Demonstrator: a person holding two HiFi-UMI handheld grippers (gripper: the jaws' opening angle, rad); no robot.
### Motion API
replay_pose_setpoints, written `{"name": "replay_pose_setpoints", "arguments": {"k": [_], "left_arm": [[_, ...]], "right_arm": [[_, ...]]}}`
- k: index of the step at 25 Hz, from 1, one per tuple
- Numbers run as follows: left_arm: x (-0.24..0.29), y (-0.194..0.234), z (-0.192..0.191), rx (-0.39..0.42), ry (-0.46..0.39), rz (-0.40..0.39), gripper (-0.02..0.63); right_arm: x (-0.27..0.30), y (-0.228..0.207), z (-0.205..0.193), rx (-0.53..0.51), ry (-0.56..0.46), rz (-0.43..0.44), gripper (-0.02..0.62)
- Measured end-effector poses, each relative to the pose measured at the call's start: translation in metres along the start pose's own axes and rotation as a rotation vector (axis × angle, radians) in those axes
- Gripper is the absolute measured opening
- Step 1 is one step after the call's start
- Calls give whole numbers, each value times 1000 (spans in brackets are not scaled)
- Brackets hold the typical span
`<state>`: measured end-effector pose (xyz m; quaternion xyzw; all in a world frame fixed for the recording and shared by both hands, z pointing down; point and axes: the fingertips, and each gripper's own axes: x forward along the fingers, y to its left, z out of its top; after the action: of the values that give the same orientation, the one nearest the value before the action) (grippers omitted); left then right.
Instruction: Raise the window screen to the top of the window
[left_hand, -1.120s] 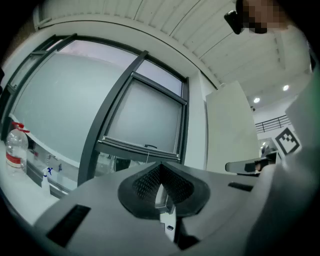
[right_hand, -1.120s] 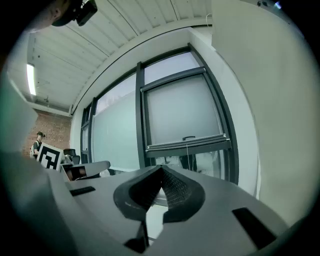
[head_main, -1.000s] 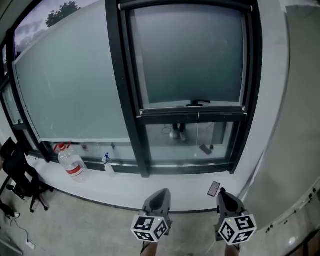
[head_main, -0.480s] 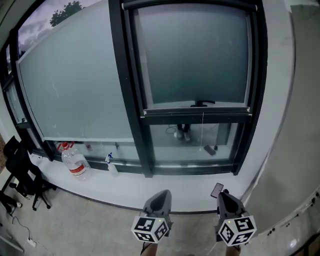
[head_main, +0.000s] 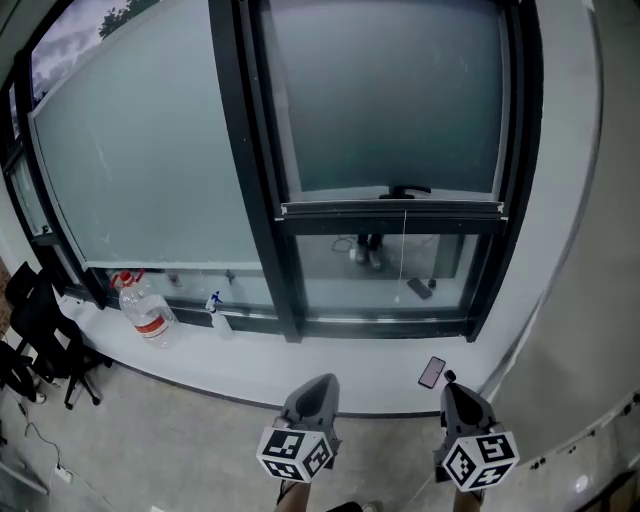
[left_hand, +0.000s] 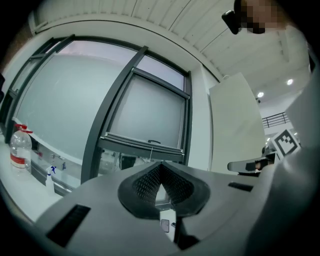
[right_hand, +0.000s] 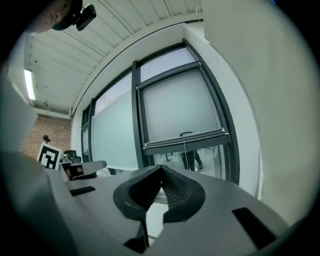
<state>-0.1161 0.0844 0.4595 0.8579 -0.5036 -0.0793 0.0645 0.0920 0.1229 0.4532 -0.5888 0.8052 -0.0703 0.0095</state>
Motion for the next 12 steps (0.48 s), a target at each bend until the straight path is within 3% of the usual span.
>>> {"name": "replay_pose_setpoints", "arguments": {"k": [7, 12], "left_arm": [[12, -8, -19, -2, 54, 6, 2], [48, -2, -26, -6, 57, -16, 2]], "right_arm": [[1, -25, -21, 62, 49, -1, 5], [27, -40, -23, 53, 41, -10, 5]]}}
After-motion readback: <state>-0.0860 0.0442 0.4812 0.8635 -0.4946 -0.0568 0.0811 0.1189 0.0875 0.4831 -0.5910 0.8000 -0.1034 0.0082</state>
